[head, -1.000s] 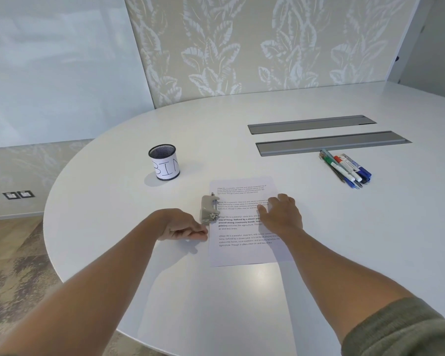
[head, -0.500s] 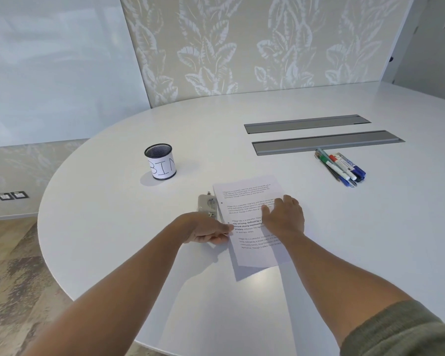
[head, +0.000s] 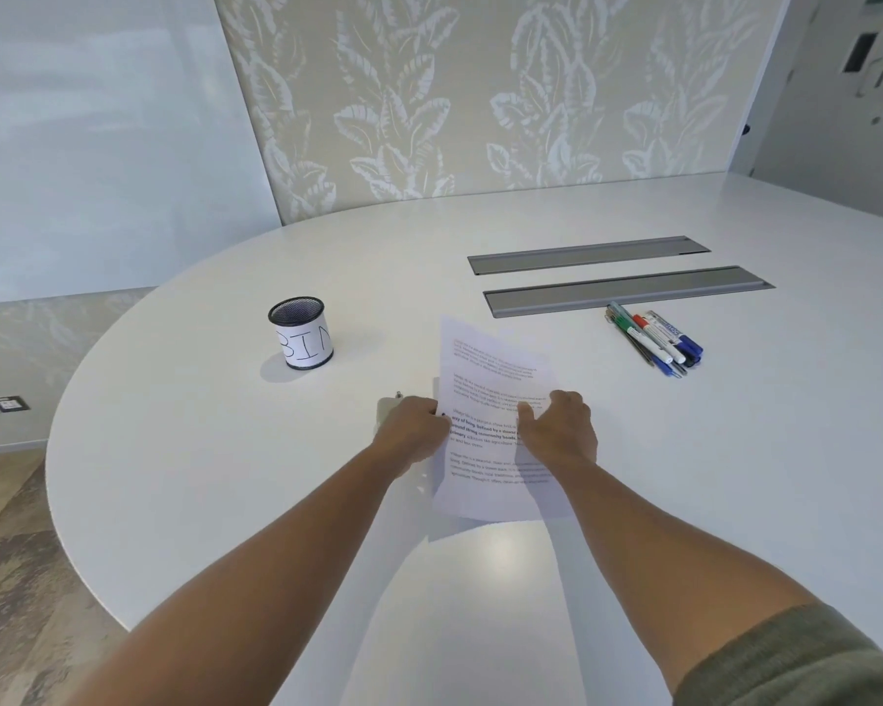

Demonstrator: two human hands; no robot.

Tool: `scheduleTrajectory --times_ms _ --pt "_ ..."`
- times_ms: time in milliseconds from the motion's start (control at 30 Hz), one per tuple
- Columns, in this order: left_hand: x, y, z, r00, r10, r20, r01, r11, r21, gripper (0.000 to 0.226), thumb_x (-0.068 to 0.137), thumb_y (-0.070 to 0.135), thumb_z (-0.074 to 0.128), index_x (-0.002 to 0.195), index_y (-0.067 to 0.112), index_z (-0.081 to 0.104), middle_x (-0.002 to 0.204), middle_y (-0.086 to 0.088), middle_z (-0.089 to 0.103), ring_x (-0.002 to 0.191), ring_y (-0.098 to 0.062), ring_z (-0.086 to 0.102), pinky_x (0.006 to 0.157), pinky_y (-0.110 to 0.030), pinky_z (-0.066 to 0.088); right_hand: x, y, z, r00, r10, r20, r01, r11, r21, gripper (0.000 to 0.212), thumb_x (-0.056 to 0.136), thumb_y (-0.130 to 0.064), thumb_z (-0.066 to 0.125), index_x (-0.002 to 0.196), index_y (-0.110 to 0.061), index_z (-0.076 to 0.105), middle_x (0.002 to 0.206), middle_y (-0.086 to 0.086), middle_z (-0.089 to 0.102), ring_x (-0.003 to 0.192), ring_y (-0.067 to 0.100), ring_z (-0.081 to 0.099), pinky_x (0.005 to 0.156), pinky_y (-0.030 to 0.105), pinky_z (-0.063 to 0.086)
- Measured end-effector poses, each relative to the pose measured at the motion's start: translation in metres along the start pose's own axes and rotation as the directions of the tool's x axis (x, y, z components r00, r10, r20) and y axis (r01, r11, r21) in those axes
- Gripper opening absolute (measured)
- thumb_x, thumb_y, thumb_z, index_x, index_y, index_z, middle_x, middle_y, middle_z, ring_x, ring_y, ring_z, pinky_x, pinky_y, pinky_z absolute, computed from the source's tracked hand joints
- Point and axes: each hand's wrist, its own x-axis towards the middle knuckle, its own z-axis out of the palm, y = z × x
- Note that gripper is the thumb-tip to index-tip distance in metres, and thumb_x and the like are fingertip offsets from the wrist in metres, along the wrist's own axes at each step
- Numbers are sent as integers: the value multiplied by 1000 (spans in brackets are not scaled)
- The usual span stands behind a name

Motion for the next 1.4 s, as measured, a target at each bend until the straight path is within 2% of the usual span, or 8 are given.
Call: scheduleTrajectory --times_ms 100,267,433,567,900,1067,1233,1400 --pt "5 -1 -4 992 62 -108 -61 998 13 25 93 25 47 78 16 65 79 2 67 86 -25 61 62 -27 42 9 -5 -9 994 109 -13 -106 982 157 61 91 -43 55 137 -5 44 140 11 47 130 29 44 96 42 45" --pt "14 2 -15 984 89 -155 -93 996 -16 23 94 28 48 91 11 63 91 -7 70 75 -23 59 64 -30 46 23 -10 -21 986 159 40 -163 923 348 63 89 -45 58 138 -8 43 138 7 53 121 26 54 90 36 46" --pt "20 3 -23 971 138 -197 -150 988 -47 24 97 26 48 95 7 63 97 -11 72 86 -30 65 70 -32 44 27 -17 -27 968 223 117 -245 726 643 71 85 -41 66 143 -15 37 117 -4 57 94 17 55 77 29 40" --pt "25 6 -28 956 157 -248 -173 984 -46 29 97 26 49 90 0 57 93 -17 69 73 -22 54 66 -32 39 30 -17 -28 972 202 119 -217 584 782 35 86 -23 67 118 -16 55 112 0 68 96 20 66 81 34 54" --pt "39 7 -34 957 104 -272 -141 983 -117 28 95 38 56 89 13 66 91 -7 74 80 -24 66 77 -38 55 30 -18 -37 983 181 38 -140 594 792 22 87 -12 56 108 -16 60 94 -7 68 80 10 64 63 23 50" --pt "44 11 -36 961 76 -267 -128 975 -184 25 93 45 57 91 22 67 92 4 73 86 -21 69 80 -35 55 31 -15 -38 984 179 28 -124 557 821 22 89 -11 57 111 -13 61 98 0 71 82 14 65 67 24 52" --pt "52 19 -42 970 82 -228 -147 947 -287 26 95 42 58 92 18 68 91 -5 73 77 -24 60 83 -37 54 30 -9 -40 989 143 27 -108 593 798 22 89 -13 59 111 -13 60 101 1 72 83 14 66 68 25 54" --pt "60 32 -48 967 100 -234 -177 924 -339 26 93 40 60 97 16 71 102 -14 75 80 -23 63 94 -49 55 28 -4 -42 992 116 44 -105 596 796 19 90 -14 60 108 -14 61 95 -3 72 74 6 66 52 13 49"
